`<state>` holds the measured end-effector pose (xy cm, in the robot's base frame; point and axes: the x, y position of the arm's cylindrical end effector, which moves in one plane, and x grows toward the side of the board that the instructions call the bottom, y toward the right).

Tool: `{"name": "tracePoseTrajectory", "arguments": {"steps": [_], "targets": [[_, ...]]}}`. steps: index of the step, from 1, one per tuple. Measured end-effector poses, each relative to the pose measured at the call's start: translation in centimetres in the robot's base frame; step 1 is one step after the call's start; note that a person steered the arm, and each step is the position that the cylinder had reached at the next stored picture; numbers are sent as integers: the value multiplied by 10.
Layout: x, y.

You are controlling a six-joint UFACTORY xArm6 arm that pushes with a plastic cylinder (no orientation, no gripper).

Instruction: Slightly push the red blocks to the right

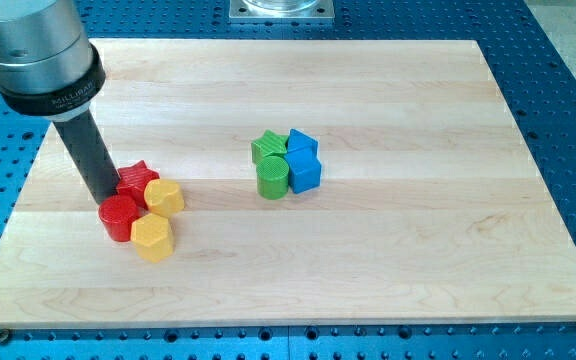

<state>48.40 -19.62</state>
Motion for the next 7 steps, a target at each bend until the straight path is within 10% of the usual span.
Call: {"name": "tracePoseTrajectory", "arguments": {"steps": [7], "targets": [[39,-8]]}}
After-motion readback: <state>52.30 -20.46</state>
